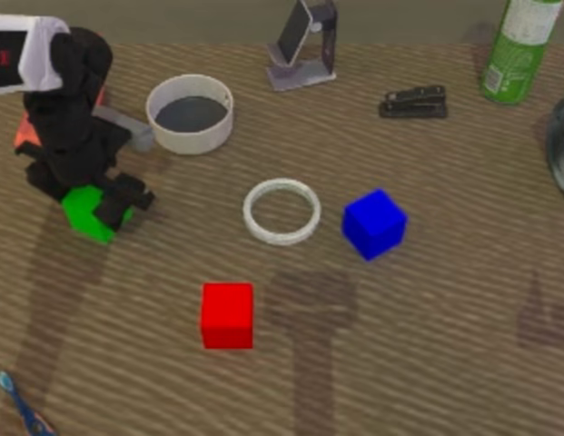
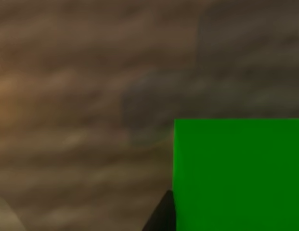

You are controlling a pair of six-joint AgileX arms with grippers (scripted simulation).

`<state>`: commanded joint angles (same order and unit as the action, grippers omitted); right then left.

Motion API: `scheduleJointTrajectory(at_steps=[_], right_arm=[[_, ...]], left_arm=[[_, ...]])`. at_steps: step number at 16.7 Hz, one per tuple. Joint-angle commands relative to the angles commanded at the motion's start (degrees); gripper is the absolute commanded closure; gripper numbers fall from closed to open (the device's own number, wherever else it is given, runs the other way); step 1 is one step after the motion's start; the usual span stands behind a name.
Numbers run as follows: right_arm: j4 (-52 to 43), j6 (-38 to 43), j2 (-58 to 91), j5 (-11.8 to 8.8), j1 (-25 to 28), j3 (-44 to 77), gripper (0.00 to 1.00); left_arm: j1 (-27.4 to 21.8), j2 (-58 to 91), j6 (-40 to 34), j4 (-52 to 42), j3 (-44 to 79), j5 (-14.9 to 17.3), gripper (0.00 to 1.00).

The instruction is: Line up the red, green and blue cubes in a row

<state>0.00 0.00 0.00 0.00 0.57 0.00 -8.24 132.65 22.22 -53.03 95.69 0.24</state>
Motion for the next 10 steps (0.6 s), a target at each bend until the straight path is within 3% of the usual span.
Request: scheduleJointTrajectory(at_steps=[2, 10], right_arm=[[0.0, 0.0, 0.0, 0.0, 0.0, 0.0, 0.00], [0.0, 0.0, 0.0, 0.0, 0.0, 0.0, 0.00]], left_arm=[[0.0, 0.0, 0.0, 0.0, 0.0, 0.0, 1.00], [0.1, -0.1, 0.1, 0.0, 0.0, 0.0, 1.00]])
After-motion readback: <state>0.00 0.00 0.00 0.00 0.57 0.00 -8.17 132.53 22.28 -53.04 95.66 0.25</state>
